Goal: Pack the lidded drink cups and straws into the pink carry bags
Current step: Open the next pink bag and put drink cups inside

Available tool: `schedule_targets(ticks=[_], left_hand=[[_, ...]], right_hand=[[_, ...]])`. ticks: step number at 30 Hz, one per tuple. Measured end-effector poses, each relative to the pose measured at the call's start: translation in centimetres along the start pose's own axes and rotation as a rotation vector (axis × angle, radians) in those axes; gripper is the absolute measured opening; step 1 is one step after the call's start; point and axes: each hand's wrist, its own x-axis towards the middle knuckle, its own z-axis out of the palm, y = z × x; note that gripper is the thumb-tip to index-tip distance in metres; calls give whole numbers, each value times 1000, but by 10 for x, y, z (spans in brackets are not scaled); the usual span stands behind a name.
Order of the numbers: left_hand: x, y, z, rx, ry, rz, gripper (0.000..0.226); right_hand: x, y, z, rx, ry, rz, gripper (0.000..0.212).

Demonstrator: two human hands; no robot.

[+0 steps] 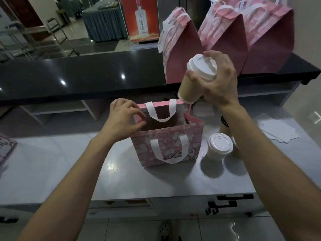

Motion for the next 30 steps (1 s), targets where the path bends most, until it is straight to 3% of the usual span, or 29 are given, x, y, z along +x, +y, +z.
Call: schedule_targets(ticks=[2,6,9,13,20,24,30], left_hand=[[8,0,-1,62,-80,60,28],[21,-7,-1,45,-179,149,88],[25,-18,-1,-100,-279,125,123],[28,-30,2,-283,-381,88,153],[26,-37,10,-413,-400,100,165],[21,-38,11,-408,-413,120,168],[19,-39,8,-407,-417,174,171]], right_hand=[[-5,-12,3,66,-78,-8,71],[-14,-20,7,97,-231,-5,70],[-20,-17,9,103,-327,6,73],[-25,-12,19,58,-579,23,83],[-22,-15,58,-307,-1035,-16,98],[-30,-17,101,-470,-1106,-176,94],[-28,-26,148,-555,-1276,-227,103]])
